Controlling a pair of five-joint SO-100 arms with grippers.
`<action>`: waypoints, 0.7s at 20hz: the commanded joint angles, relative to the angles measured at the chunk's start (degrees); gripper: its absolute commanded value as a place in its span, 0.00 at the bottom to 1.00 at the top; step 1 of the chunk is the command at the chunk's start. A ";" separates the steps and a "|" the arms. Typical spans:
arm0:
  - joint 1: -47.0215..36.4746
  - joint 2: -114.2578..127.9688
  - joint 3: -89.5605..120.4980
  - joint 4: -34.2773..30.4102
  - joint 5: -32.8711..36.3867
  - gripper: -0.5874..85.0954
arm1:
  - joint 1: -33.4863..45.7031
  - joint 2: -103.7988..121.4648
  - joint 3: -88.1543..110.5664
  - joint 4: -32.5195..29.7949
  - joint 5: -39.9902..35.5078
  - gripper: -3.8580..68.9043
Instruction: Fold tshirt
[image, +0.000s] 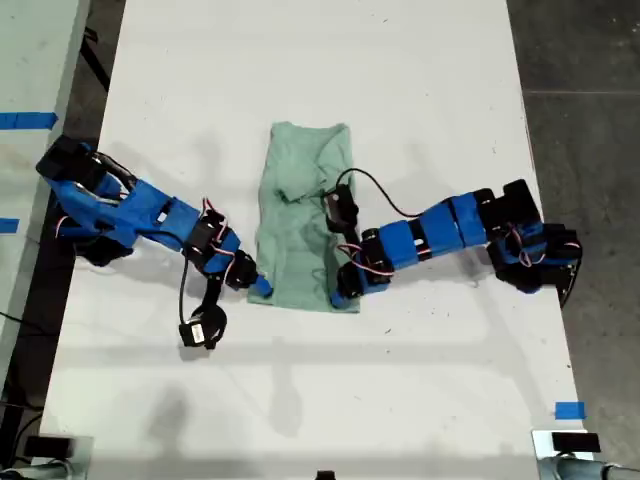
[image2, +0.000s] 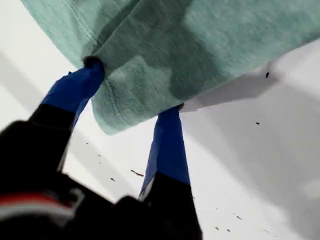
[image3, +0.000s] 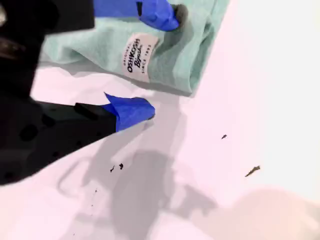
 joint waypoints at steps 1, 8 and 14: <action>0.26 -3.69 -8.88 2.72 2.11 0.31 | 0.18 0.18 -3.34 0.35 0.09 0.41; 0.53 -11.51 -16.08 2.20 5.63 0.01 | -0.35 0.26 -5.63 1.85 0.09 0.40; 1.58 -11.51 -19.07 5.80 3.16 0.01 | -0.70 0.26 -6.24 2.29 0.00 0.20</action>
